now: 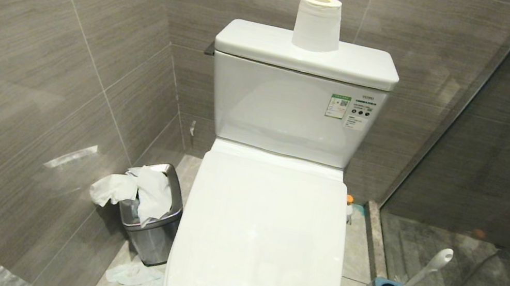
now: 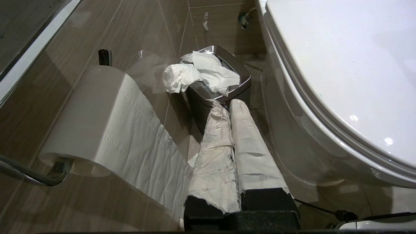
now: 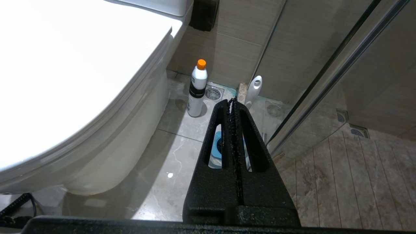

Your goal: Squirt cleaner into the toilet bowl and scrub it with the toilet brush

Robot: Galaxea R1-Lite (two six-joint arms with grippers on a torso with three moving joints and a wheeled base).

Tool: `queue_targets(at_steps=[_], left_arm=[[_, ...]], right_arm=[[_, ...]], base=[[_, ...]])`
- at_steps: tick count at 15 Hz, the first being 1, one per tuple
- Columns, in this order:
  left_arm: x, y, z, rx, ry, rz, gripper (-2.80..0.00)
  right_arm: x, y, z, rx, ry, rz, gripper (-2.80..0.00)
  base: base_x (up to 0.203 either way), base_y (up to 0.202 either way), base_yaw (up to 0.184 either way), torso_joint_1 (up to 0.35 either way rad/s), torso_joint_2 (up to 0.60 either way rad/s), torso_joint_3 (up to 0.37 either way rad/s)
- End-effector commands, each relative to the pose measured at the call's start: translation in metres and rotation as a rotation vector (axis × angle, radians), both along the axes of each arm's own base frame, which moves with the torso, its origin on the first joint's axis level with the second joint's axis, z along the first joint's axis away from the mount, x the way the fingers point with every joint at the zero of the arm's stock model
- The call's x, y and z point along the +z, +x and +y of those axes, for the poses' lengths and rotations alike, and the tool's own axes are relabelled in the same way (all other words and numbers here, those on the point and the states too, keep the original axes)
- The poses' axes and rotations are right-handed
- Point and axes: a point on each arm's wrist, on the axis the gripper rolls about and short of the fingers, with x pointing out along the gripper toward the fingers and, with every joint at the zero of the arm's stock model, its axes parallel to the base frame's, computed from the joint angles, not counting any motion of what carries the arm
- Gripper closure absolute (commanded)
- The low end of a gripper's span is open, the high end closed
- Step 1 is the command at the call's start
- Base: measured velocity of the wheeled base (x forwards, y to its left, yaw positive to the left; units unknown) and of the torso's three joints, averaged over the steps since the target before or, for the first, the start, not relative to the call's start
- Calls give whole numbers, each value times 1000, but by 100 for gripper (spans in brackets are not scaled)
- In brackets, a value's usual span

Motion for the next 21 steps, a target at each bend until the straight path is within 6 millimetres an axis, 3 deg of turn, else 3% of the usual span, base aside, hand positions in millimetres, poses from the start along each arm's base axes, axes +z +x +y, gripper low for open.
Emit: queue_targets(at_steps=[1, 13, 21], left_arm=[[0, 0, 0, -1, 1, 1, 0], [0, 0, 0, -1, 1, 1, 0], [0, 0, -1, -32, 104, -8, 0]], right_arm=[[0, 0, 0, 0, -2, 0, 0], [0, 0, 0, 0, -2, 0, 0], [0, 0, 1, 25, -29, 2, 0]], base=[[0, 0, 0, 0, 0, 0], [0, 0, 0, 0, 0, 0], [0, 0, 0, 0, 0, 0]])
